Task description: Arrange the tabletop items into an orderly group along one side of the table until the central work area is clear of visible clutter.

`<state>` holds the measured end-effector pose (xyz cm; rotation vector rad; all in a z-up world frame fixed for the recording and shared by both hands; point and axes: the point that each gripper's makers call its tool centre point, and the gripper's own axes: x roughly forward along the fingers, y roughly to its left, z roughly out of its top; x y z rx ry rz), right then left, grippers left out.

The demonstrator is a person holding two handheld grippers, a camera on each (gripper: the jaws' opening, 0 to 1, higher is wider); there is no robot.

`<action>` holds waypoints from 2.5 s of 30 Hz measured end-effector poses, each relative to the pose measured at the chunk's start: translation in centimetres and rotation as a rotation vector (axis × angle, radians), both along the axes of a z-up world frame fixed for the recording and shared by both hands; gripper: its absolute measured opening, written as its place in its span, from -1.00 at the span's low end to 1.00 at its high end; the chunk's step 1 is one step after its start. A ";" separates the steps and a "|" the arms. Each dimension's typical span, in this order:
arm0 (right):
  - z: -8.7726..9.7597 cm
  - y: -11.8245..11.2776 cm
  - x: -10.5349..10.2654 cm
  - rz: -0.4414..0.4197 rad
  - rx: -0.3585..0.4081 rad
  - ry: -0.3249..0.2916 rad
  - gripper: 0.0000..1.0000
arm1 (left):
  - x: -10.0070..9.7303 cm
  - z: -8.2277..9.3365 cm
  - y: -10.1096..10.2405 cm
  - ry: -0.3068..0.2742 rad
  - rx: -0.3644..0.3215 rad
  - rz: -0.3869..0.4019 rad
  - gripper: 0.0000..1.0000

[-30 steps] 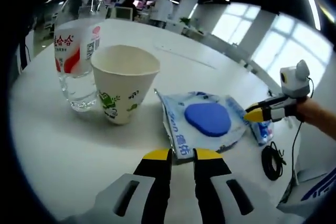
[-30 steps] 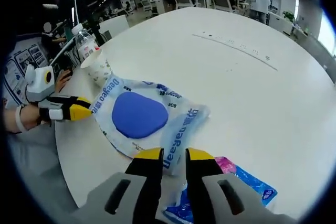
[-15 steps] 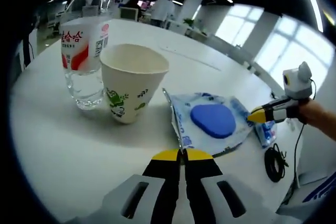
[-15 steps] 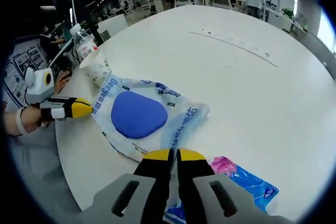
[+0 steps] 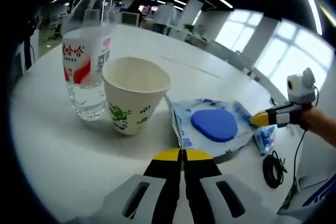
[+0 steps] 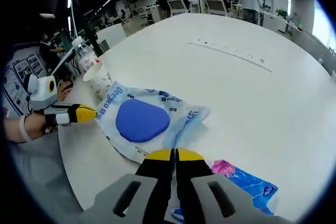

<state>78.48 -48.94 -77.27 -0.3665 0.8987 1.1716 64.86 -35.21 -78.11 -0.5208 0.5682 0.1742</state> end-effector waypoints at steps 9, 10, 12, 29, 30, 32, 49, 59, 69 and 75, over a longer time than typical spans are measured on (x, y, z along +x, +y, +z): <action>1.3 -0.7 -1.3 -0.047 0.045 0.003 -1.00 | 0.0 1.0 0.6 -0.045 -0.002 -0.006 -1.00; 1.4 -0.9 -1.5 -0.055 0.048 -0.003 -1.00 | 0.1 1.0 0.4 -0.046 -0.003 -0.014 -1.00; 1.3 -1.2 -1.8 -0.063 0.046 -0.006 -1.00 | 0.1 1.1 0.4 -0.052 -0.008 -0.014 -1.00; -0.5 -1.6 -3.2 -0.101 0.019 0.025 -1.00 | -0.7 -0.3 0.5 -0.023 -0.030 -0.052 -1.00; -0.5 -1.6 -3.2 -0.100 0.016 0.022 -1.00 | -0.7 -0.3 0.5 -0.023 -0.031 -0.052 -1.00; -0.7 -1.6 -3.3 -0.099 0.012 0.023 -1.00 | -0.7 -0.5 0.4 -0.019 -0.034 -0.059 -1.00; -1.6 -2.1 -3.7 -0.078 -0.038 0.019 -1.00 | -1.0 -1.3 0.2 -0.011 -0.066 -0.039 -1.00; -1.6 -2.3 -3.7 -0.070 -0.051 0.003 -0.94 | -1.1 -1.4 0.2 -0.013 -0.073 -0.025 -1.00; 0.0 -2.5 -3.0 -0.068 -0.037 -0.042 -0.90 | -1.1 -0.7 0.3 -0.056 -0.050 -0.015 -1.00; 0.6 -2.4 -3.3 -0.068 -0.009 -0.029 -0.89 | -1.0 0.0 0.6 -0.097 -0.031 -0.025 -1.00</action>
